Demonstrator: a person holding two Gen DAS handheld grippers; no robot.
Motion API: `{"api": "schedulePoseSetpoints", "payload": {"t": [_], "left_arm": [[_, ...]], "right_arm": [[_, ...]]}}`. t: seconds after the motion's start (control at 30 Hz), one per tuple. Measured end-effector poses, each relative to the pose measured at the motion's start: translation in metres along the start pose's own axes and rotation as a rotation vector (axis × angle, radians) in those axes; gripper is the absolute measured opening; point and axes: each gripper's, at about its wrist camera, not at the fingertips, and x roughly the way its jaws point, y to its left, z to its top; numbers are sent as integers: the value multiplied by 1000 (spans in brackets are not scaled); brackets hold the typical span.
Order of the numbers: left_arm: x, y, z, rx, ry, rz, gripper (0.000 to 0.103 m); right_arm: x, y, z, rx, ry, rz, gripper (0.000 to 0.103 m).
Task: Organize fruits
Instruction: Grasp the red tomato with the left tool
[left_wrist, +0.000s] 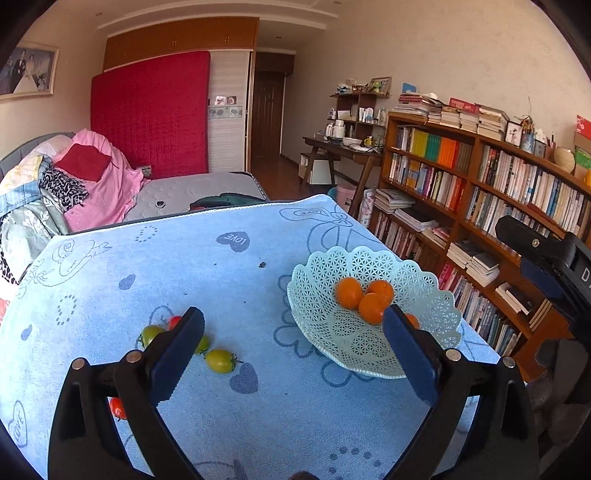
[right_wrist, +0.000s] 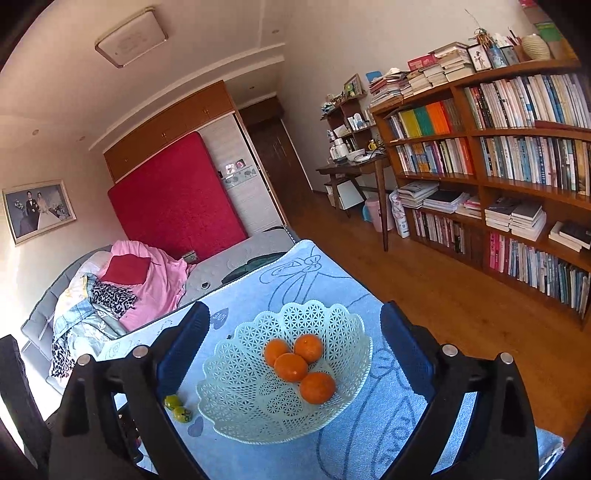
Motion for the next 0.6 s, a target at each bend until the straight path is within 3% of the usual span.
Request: {"api": "schedulePoseSetpoints", "payload": {"t": [0.23, 0.6], "left_arm": [[-14, 25, -5, -34, -2, 61, 96], [-34, 63, -16, -78, 5, 146, 96]], "right_arm": [[-10, 21, -3, -74, -31, 32, 99], [-4, 41, -11, -106, 38, 117, 99]]}}
